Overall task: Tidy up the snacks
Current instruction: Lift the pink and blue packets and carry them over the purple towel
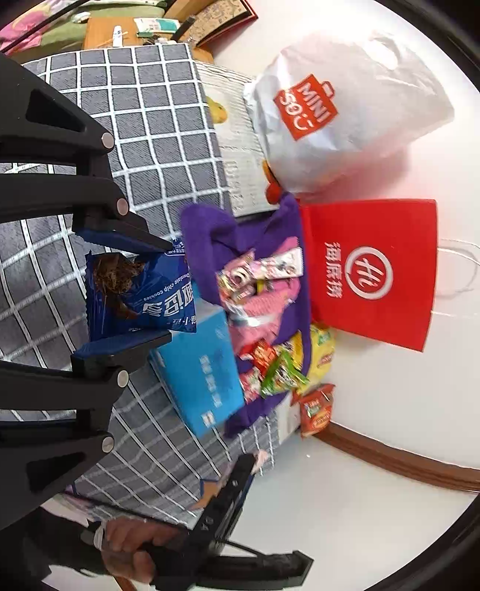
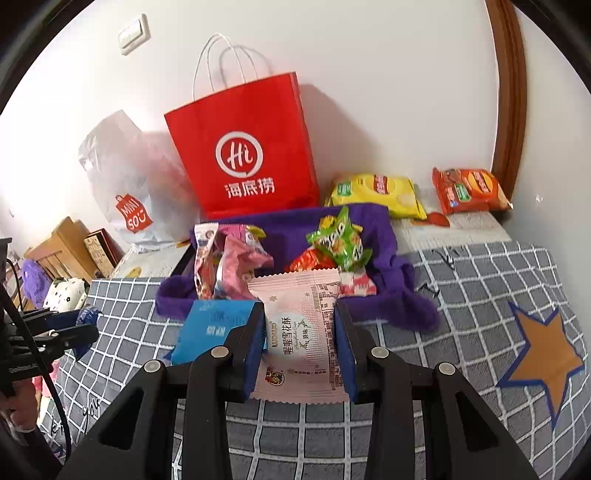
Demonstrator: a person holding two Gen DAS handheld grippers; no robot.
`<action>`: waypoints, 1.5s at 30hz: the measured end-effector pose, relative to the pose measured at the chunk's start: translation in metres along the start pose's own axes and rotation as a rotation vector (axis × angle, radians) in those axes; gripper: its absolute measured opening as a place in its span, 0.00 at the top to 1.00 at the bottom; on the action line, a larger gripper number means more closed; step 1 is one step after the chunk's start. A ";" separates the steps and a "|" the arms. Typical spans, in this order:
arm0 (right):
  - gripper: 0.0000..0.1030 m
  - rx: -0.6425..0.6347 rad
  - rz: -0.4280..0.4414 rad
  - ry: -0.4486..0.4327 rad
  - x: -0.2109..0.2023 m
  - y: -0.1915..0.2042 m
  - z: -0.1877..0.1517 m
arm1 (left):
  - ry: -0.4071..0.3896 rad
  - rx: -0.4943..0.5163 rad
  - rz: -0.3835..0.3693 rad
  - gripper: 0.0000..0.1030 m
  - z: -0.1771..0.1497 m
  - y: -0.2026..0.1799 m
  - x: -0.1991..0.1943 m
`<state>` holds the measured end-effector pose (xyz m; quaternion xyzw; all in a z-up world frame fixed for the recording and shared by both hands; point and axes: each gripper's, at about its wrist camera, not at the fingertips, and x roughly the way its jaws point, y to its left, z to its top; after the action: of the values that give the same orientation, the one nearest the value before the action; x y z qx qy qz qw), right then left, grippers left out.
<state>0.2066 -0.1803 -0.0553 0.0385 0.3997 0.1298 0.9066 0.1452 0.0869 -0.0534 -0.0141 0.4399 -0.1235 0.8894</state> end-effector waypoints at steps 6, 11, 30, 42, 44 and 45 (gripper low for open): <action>0.65 -0.026 -0.016 -0.003 -0.002 0.002 0.015 | -0.002 -0.019 -0.026 0.63 0.010 -0.010 -0.009; 0.65 -0.025 -0.007 -0.001 -0.001 -0.002 0.023 | -0.008 -0.040 -0.011 0.63 0.012 -0.014 -0.019; 0.65 -0.032 0.013 -0.001 0.013 -0.006 0.053 | -0.070 -0.037 -0.038 0.63 0.064 -0.018 -0.013; 0.65 -0.037 0.006 0.006 0.043 -0.008 0.078 | -0.061 -0.025 -0.050 0.63 0.099 -0.015 0.023; 0.65 -0.036 0.007 0.004 0.047 -0.008 0.082 | -0.057 -0.027 -0.055 0.63 0.104 -0.014 0.028; 0.65 -0.034 0.007 0.003 0.049 -0.008 0.085 | -0.056 -0.028 -0.056 0.63 0.106 -0.013 0.030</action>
<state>0.3020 -0.1725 -0.0342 0.0242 0.3987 0.1400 0.9060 0.2430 0.0588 -0.0103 -0.0420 0.4158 -0.1417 0.8974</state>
